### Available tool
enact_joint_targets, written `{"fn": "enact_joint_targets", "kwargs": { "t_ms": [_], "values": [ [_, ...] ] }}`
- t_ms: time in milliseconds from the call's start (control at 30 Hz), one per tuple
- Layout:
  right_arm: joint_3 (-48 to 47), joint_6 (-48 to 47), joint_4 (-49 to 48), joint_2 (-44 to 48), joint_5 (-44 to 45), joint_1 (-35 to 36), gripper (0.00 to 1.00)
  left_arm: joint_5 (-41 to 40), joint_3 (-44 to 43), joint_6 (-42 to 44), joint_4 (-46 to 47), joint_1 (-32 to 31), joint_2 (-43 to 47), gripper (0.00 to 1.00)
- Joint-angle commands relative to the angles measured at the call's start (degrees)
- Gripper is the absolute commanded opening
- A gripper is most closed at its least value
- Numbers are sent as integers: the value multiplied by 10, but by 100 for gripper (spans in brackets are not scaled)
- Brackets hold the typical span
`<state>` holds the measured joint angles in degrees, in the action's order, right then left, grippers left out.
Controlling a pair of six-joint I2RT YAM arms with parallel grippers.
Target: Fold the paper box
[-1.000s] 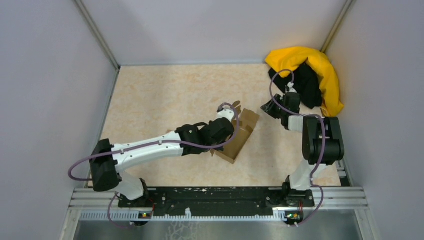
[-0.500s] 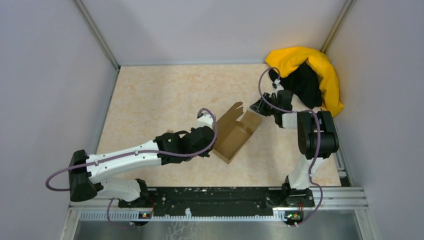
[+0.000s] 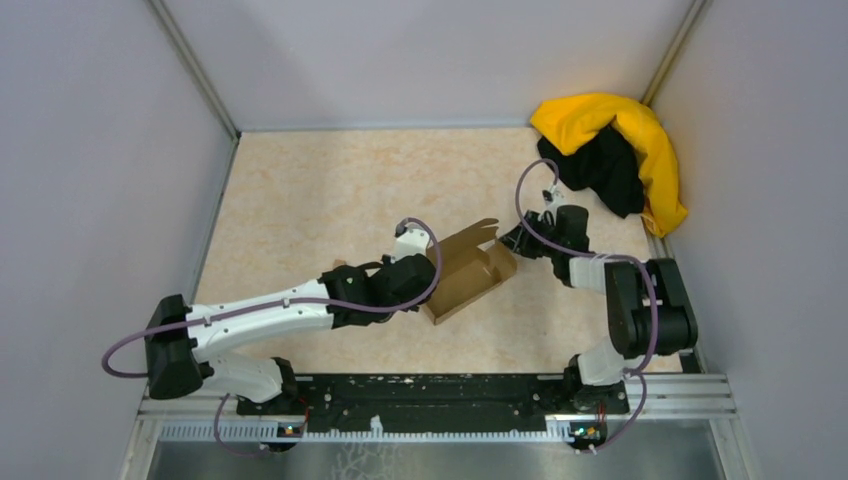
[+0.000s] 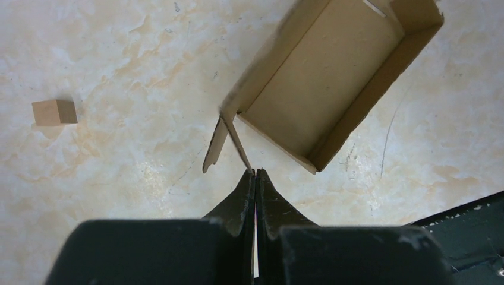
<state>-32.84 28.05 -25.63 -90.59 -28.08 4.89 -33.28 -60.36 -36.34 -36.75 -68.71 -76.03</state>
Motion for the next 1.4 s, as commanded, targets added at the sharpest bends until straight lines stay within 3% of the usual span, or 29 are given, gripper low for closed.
{"fn": "enact_joint_targets", "kwargs": {
  "t_ms": [0, 200, 700, 1367],
  "values": [
    [34, -15, -5, 76, -17, 5, 26, -16, 14, 8, 16, 13, -7, 2],
    [63, -29, 25, 126, -9, 6, 27, -4, 28, 23, 42, 29, -4, 2],
    [67, -43, 23, 125, -54, 10, 27, 55, 12, 100, 99, 121, -15, 2],
    [85, -48, 24, 147, -75, 31, 27, 81, 10, 102, 126, 127, -47, 2]
  ]
}}
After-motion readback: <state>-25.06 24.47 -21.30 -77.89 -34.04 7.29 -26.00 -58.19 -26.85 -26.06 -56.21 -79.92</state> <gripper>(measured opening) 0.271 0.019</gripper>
